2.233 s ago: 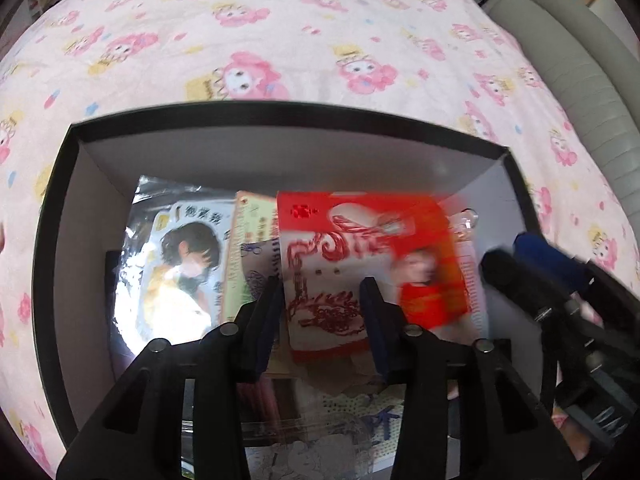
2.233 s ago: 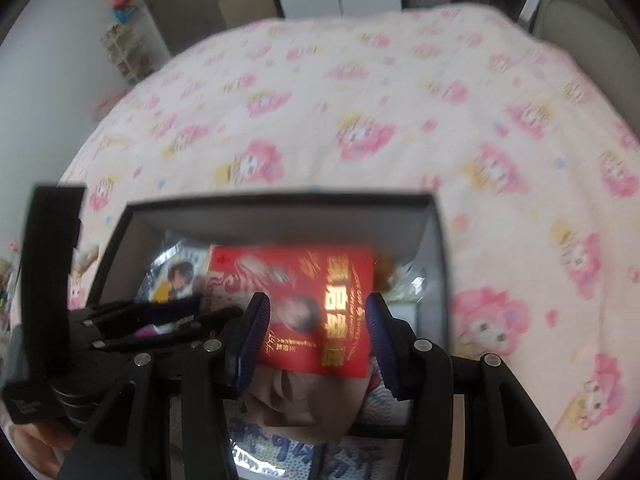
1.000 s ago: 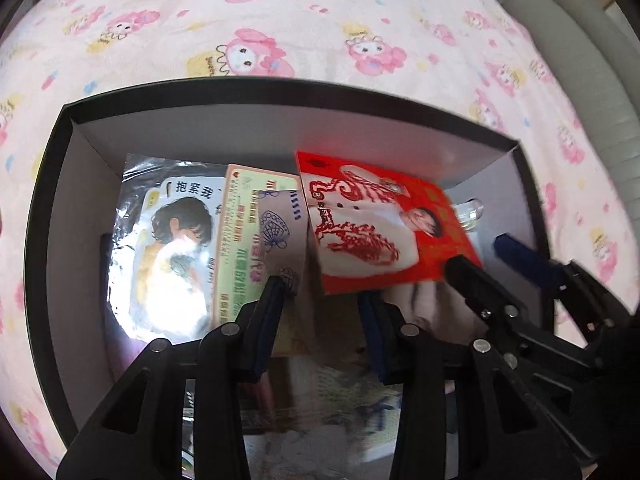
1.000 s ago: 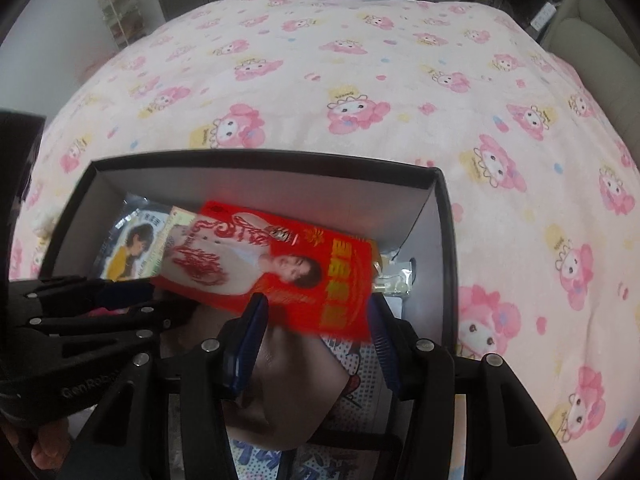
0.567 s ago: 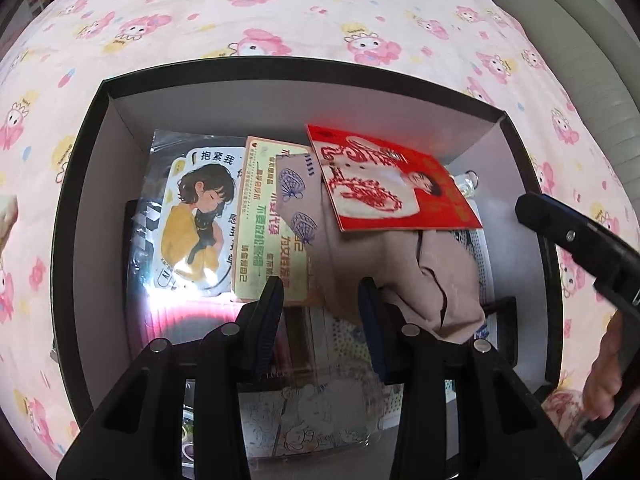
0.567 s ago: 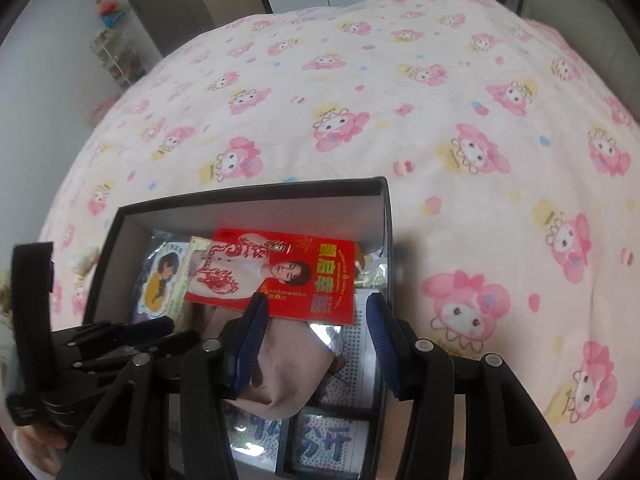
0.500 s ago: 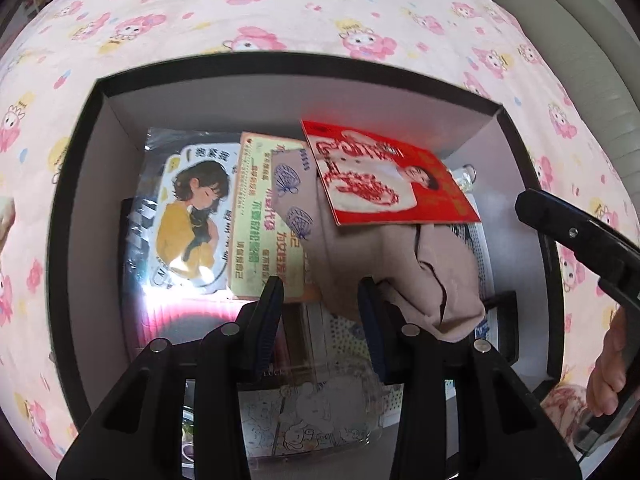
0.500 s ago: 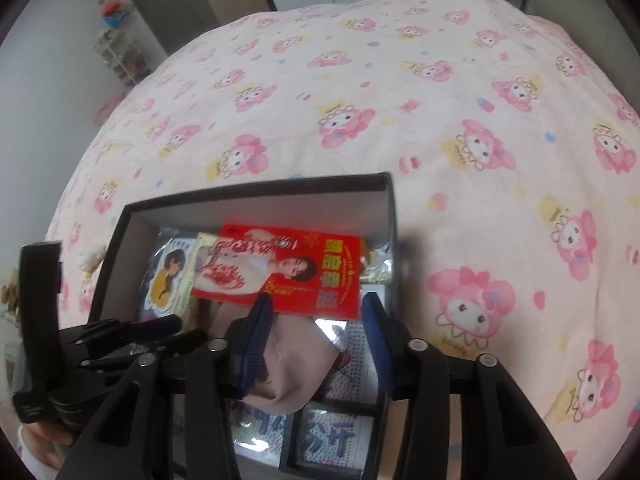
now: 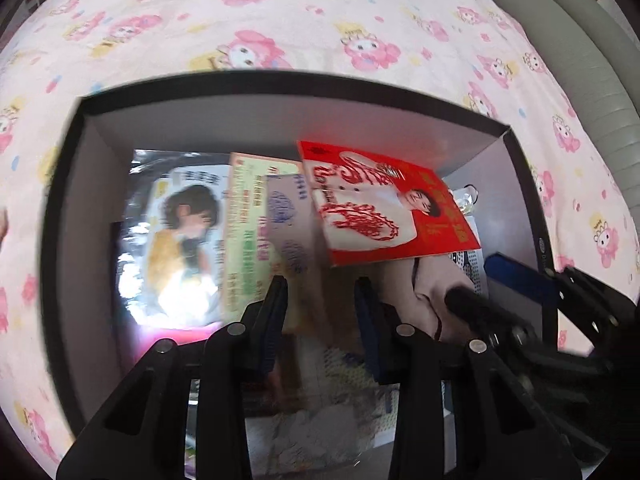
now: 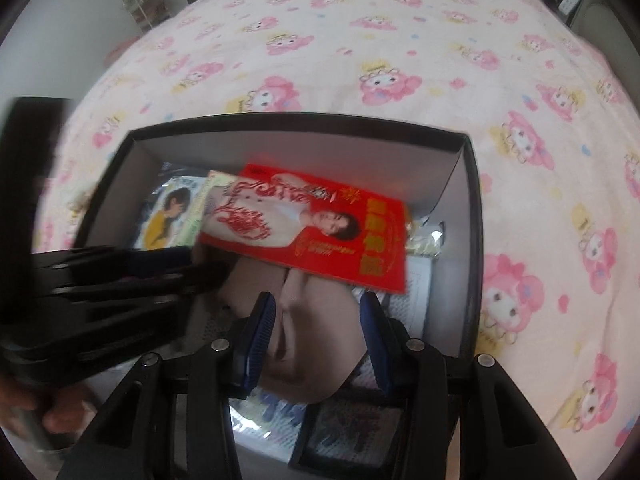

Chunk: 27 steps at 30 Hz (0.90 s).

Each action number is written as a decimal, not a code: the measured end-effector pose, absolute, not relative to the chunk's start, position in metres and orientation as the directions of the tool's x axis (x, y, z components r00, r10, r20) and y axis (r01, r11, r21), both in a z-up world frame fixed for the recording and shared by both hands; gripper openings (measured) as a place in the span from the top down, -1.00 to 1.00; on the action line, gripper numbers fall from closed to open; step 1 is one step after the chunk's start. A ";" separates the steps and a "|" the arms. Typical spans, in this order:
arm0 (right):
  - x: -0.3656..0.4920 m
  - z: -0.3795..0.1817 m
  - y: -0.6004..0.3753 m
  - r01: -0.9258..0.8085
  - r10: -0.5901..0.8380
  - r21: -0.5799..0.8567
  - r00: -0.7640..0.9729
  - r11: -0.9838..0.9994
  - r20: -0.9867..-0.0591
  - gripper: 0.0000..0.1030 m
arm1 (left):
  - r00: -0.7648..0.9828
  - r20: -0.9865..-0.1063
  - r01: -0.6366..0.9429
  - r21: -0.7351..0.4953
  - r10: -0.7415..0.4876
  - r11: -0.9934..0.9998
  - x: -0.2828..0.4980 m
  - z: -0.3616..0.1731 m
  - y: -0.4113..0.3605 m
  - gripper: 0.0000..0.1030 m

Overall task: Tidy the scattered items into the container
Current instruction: 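Lower the red envelope into the box and open the left gripper, then withdraw the left gripper from the box toward the wrapped tube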

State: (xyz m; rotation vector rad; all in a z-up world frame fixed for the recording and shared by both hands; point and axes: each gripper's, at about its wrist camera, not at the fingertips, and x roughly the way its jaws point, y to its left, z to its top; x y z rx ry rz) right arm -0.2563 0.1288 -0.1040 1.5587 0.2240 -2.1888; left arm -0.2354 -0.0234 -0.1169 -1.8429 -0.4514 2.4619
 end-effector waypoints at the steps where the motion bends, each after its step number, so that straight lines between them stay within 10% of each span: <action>1: -0.256 -0.105 0.127 0.440 -0.250 0.111 -0.272 -0.891 -0.929 0.22 | -0.318 -0.927 0.149 -0.255 0.197 -0.955 -0.233 -0.113 -0.026 0.33; 27: -0.248 -0.087 0.151 0.275 -0.342 0.264 -0.292 -0.924 -0.893 0.15 | -0.439 -0.874 0.119 -0.286 0.208 -0.951 -0.227 -0.079 -0.015 0.13</action>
